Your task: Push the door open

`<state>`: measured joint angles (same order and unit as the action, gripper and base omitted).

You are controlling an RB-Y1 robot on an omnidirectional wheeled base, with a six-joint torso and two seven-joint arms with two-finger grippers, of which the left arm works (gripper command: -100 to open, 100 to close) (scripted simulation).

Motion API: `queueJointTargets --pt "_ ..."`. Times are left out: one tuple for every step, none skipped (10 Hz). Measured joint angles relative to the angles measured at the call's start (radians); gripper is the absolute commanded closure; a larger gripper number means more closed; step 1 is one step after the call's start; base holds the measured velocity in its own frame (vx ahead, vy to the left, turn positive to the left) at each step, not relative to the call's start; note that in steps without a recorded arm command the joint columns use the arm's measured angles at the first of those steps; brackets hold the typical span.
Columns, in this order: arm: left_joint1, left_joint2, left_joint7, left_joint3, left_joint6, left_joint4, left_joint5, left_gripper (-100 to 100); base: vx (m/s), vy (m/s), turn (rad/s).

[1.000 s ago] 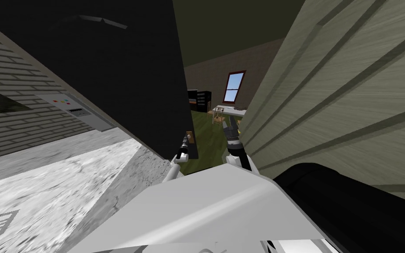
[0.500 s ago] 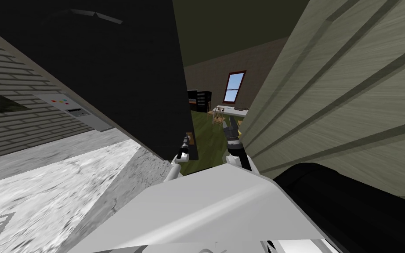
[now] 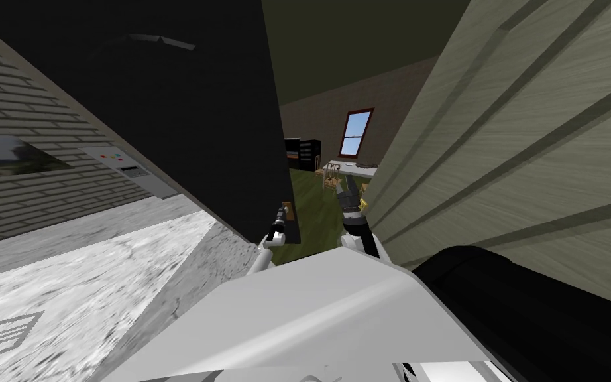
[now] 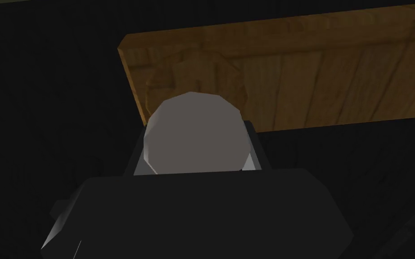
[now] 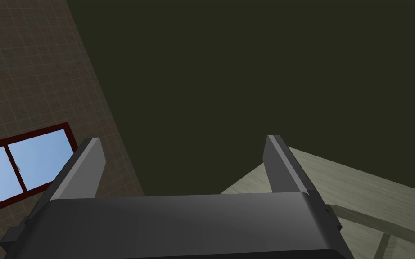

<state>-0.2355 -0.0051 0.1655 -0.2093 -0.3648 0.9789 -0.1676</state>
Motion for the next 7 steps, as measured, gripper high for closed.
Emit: queueJointTargets --pt "0.009 0.012 0.004 -0.006 0.009 0.019 -0.005 100 0.221 -0.033 0.311" --pt "0.004 0.024 0.010 -0.007 0.010 0.024 -0.011 100 0.273 -0.026 0.321" --pt "0.002 0.038 0.014 -0.014 0.004 0.022 -0.019 -100 -0.021 0.008 0.036" --pt "0.003 0.043 0.015 -0.023 0.002 0.027 -0.021 -100 -0.207 0.047 -0.054" --pt "0.002 0.045 0.015 -0.022 0.005 0.025 -0.022 -100 -0.188 0.060 -0.022" --pt "0.003 0.048 0.014 -0.024 0.008 0.026 -0.023 -100 -0.200 0.071 -0.016" --pt "0.004 0.047 0.013 -0.028 0.009 0.026 -0.025 -100 -0.241 0.054 -0.019"
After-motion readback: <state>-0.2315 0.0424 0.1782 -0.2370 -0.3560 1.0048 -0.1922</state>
